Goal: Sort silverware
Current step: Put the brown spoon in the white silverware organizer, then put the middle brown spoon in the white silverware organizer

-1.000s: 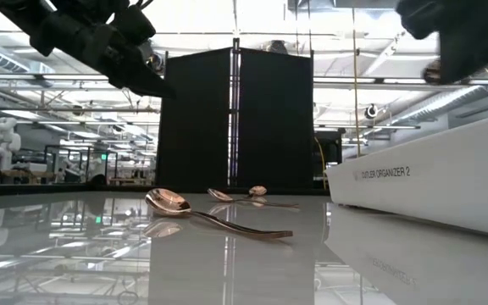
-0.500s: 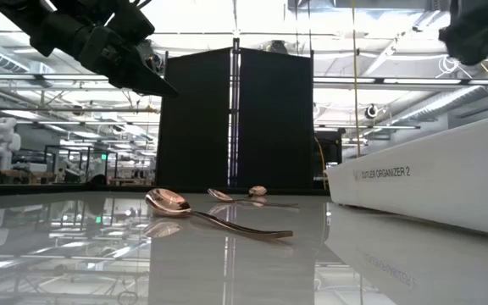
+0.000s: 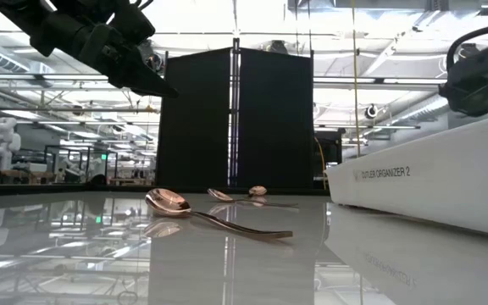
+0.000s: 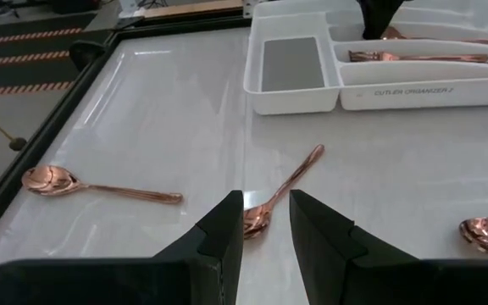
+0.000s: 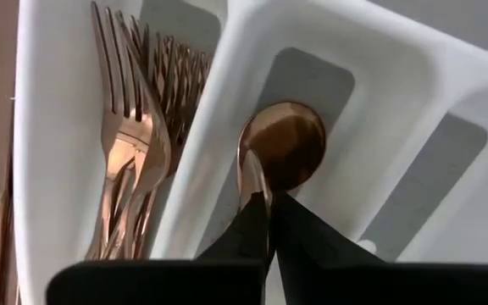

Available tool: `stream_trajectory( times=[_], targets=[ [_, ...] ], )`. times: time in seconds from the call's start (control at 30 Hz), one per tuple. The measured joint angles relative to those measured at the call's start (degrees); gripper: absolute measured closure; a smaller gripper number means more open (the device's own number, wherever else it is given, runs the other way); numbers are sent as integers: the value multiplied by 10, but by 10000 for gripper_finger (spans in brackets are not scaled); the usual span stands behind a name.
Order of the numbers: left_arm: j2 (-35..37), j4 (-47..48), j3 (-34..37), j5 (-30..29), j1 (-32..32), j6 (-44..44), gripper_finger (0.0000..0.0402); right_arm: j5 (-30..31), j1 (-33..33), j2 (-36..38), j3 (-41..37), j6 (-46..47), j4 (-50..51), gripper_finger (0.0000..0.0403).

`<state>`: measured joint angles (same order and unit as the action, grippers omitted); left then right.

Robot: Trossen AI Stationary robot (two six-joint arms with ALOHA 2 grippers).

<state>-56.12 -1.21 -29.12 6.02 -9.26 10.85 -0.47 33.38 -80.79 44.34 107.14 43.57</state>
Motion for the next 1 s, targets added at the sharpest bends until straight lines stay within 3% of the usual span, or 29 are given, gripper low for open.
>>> stream_trajectory(
  times=[0.33, 0.47, 0.6, 0.83, 1.0],
  targets=[
    [0, 0, 0, 0, 0, 0, 301, -5, -1, 5, 0, -8, 3, 323],
    [0, 0, 0, 1, 0, 0, 301, -29, -7, 30, 0, -7, 15, 296],
    [0, 0, 0, 19, 0, 0, 301, -10, -10, 69, 0, -5, 21, 286],
    [-3, -10, 0, 90, 6, -15, 301, 79, -12, 116, 33, -38, 88, 285],
    [-44, -14, -3, 79, 30, 23, 301, 254, -15, 120, 73, -116, 79, 285]
  ],
)
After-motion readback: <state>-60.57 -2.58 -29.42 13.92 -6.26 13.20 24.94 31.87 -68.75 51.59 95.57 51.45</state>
